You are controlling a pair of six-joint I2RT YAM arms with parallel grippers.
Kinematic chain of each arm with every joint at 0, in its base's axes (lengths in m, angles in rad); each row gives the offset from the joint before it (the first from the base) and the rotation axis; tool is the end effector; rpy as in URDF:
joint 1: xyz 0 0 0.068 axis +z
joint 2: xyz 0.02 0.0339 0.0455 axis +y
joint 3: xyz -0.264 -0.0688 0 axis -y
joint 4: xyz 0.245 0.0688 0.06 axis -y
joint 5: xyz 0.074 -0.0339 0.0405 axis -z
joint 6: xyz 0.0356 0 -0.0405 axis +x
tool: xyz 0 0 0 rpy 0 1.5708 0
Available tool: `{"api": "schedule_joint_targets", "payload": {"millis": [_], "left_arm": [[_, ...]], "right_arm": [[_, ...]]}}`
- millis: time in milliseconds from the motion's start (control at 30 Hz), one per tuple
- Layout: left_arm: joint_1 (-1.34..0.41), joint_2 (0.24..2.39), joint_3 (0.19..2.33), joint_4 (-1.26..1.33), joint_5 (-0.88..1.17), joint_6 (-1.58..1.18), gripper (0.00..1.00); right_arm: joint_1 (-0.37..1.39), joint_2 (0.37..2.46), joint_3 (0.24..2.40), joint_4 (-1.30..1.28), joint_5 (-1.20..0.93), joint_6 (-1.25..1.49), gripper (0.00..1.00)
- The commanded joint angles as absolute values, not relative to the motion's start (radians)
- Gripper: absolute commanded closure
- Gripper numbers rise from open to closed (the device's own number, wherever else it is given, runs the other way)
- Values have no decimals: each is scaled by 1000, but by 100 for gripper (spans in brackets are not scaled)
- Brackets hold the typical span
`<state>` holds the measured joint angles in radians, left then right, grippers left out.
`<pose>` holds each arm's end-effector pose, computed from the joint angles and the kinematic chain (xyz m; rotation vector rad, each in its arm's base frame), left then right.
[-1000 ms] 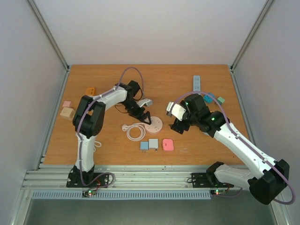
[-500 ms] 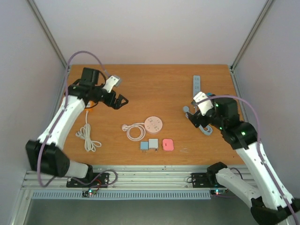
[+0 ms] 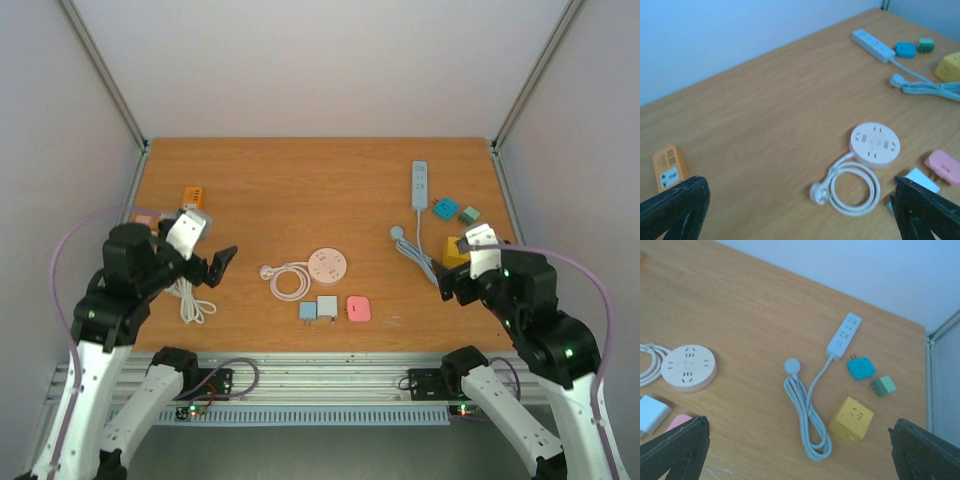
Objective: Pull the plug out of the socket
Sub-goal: Reset both arms
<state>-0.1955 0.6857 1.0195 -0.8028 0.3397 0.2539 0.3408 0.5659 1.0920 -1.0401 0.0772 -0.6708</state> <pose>0.1188 -0.0356 0.3690 0.6555 1.9156 -0.3091 0.0709 0.0222 0.3761 -0.9736 1.8554 -0.2807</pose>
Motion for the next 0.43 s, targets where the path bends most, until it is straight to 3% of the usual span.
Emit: {"api": "schedule_joint_targets", "payload": {"millis": [0, 400], "left_arm": [[-189, 581, 922, -854, 281, 272, 1], [-169, 530, 880, -859, 315, 262, 1]], "right_arm": [[328, 522, 1089, -1080, 62, -656, 2], [278, 517, 1094, -1090, -56, -643, 2]]}}
